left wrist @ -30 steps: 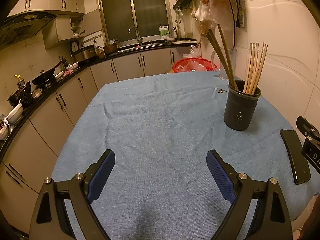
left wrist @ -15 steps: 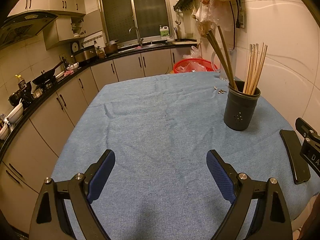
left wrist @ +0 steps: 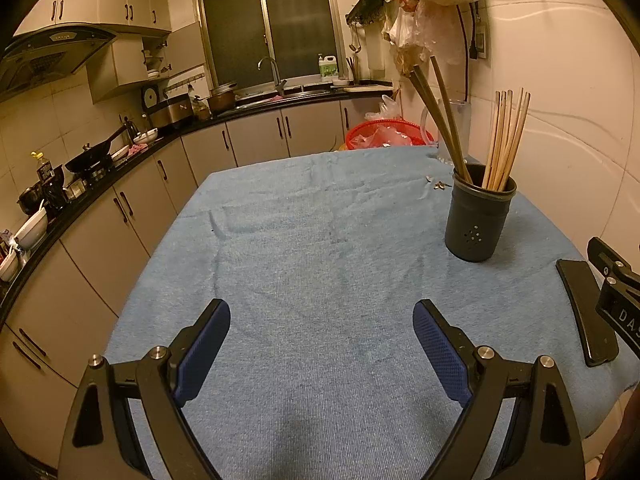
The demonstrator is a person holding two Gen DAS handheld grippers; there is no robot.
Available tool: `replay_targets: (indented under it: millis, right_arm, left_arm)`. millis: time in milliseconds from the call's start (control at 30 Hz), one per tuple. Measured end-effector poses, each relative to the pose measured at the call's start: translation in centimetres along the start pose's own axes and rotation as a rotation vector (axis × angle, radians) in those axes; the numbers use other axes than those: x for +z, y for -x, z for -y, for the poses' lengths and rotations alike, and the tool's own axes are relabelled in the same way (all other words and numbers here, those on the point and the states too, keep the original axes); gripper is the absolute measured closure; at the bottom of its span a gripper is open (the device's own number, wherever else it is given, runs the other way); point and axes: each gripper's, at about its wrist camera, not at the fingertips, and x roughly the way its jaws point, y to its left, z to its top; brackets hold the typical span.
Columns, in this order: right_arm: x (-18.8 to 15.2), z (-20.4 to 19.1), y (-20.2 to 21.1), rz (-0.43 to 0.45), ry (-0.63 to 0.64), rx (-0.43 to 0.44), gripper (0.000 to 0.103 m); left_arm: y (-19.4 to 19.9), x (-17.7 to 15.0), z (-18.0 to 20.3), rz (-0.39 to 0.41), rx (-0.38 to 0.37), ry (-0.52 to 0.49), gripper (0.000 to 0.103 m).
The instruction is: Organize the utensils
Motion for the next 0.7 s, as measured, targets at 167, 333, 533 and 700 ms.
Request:
replay_targets:
  millis: [167, 333, 533, 700]
  right_arm:
    - [0.0, 0.0, 0.3, 0.000, 0.000, 0.001, 0.019]
    - [-0.1, 0.1, 0.5, 0.002, -0.003, 0.002, 0.019]
    - [-0.1, 0.1, 0.8, 0.010, -0.003, 0.001, 0.019]
    - [-0.1, 0.2, 1.3, 0.014, -0.005, 0.002, 0.019]
  left_arm:
    - [0.2, 0.0, 0.0, 0.004, 0.003, 0.001, 0.010]
    - [0.5, -0.1, -0.1, 0.009, 0.008, 0.009, 0.010]
    - [0.9, -0.1, -0.2, 0.013, 0.004, 0.010, 0.010]
    - [1.3, -0.1, -0.4, 0.022, 0.007, 0.013, 0.010]
